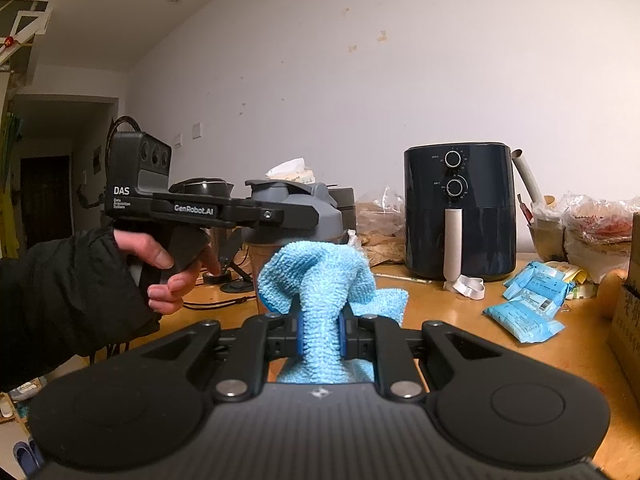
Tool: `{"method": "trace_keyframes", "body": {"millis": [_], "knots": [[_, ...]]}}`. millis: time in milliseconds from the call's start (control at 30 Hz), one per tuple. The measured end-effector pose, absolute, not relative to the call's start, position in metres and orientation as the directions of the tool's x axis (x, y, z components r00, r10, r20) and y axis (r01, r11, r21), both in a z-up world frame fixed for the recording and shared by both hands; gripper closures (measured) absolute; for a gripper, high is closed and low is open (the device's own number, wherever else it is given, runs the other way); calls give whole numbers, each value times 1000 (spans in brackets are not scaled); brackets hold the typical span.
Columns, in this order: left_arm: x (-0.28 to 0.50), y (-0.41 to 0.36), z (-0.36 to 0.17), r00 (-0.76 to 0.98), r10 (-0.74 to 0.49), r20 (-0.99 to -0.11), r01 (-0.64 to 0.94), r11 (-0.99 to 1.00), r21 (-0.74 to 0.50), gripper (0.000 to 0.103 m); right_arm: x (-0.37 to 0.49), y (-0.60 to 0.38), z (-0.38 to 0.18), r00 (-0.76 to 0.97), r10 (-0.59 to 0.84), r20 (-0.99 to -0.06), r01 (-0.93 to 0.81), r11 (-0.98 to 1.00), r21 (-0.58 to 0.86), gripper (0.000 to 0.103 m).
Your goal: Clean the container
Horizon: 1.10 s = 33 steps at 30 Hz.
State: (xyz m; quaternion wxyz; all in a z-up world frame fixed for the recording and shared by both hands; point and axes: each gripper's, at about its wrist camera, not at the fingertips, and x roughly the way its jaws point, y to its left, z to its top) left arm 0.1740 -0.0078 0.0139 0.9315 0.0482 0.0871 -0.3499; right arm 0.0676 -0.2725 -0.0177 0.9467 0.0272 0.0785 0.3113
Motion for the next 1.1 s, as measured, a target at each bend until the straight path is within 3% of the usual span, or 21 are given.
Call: {"method": "trace_keyframes", "body": {"millis": [1100], "knots": [[152, -40, 11, 914, -384, -131, 392, 919, 38, 7, 67, -272, -18, 795, 590, -137, -580, 807, 113, 92]]}}
